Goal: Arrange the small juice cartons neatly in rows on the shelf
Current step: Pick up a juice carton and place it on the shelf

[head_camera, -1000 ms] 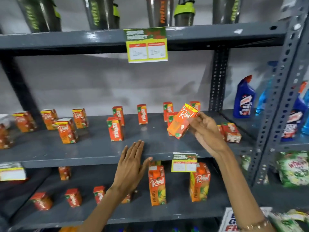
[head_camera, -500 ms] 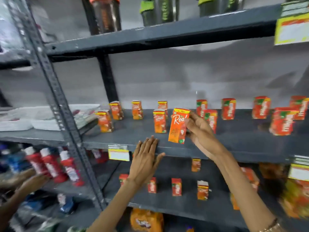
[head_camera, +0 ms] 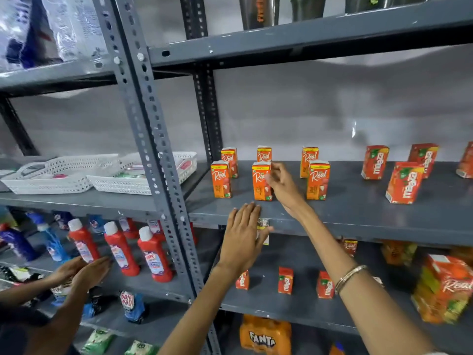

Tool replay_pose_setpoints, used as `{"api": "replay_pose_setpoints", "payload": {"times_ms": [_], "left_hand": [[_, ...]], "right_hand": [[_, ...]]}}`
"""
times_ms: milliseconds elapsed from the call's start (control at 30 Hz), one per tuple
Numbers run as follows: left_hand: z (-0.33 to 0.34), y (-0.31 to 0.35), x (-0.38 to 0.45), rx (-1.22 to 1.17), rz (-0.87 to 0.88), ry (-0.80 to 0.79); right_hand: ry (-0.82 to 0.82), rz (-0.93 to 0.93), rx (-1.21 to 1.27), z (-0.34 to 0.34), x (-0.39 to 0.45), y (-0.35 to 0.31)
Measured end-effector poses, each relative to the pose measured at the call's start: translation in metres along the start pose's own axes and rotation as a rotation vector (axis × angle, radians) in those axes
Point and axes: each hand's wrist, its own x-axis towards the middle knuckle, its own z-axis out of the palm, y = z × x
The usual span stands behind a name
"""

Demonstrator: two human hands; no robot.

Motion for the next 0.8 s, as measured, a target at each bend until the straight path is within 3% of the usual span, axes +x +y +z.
{"api": "replay_pose_setpoints", "payload": {"times_ms": [233, 467, 600, 700, 800], "left_hand": [[0.003, -0.005, 0.0, -0.01, 0.014, 0.023], [0.006, -0.005, 0.0, 0.039, 0.002, 0.005], [0.006, 0.015, -0.003, 0.149, 0.015, 0.036], [0.009, 0.051, -0.002, 0.127, 0.083, 0.042], [0.019, 0.115, 0.008, 0.025, 0.142, 0.031]], "right_hand": [[-0.026, 0.034, -0.059, -0.001, 0.0, 0.002], [0.035, 0.112, -0.346, -0.002, -0.021, -0.001], [0.025, -0.02, -0.208, -0.027, -0.068, -0.004], [0.123, -0.158, -0.23, -0.076, -0.115, -0.001], [0.336, -0.215, -0.36, -0.149, -0.157, 0.005]]}}
